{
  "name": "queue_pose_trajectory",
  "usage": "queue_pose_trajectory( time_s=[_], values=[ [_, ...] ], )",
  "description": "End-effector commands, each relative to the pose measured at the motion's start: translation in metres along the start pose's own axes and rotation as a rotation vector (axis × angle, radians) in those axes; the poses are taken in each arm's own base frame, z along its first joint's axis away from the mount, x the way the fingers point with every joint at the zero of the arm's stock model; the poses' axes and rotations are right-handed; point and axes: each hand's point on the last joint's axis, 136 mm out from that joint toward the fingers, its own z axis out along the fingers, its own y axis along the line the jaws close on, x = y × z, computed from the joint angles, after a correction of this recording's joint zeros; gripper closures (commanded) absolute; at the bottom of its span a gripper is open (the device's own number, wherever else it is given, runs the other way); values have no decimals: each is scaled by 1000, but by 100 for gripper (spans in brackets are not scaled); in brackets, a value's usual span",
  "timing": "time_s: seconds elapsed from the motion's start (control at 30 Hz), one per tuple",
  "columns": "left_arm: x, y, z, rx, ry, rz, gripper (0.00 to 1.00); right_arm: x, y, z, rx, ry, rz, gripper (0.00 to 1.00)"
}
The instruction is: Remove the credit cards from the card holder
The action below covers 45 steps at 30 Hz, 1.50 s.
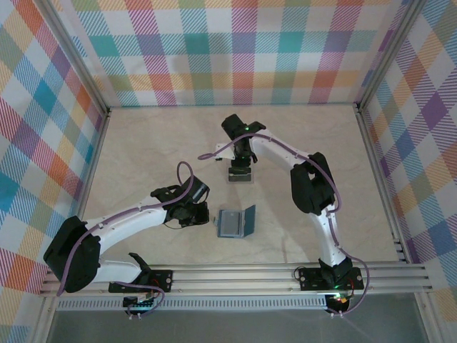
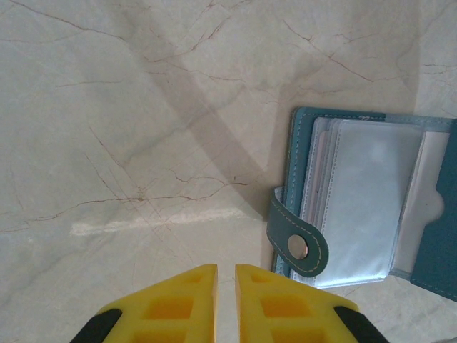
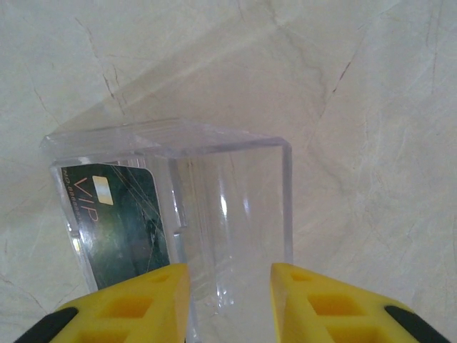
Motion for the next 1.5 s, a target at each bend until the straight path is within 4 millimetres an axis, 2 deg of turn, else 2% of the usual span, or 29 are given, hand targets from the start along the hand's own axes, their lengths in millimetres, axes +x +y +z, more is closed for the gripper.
queue_pose_trajectory(
  time_s=[0.0,0.17,0.4,0.53,0.73,0.9,1.1,1.33,1.47],
  values=[
    [-8,-9,-6,31,-9,-13,85,-15,-13,-46,74,-93,63,63],
    [-14,-21,-11,72,-22,-9,85,-18,-17,-78,109,-169,267,61],
    [-23,-55,-18,182,-17,41,83,-19,5,-114,24,-348,787,61],
    [-23,-63,-6,177,14,57,83,-14,34,-118,-129,-388,1112,62],
    [-18,-53,23,106,77,54,85,-1,87,-108,-339,-340,1383,62],
    [-14,-33,35,19,76,42,88,1,123,-96,-454,-300,1452,62],
    [-4,-21,43,-3,97,23,89,-5,156,-86,-539,-214,1456,63],
    [6,-14,44,-1,118,14,90,-15,175,-86,-589,-188,1440,64],
    [5,-11,35,-12,96,16,89,-17,182,-83,-608,-170,1441,64]
  ],
)
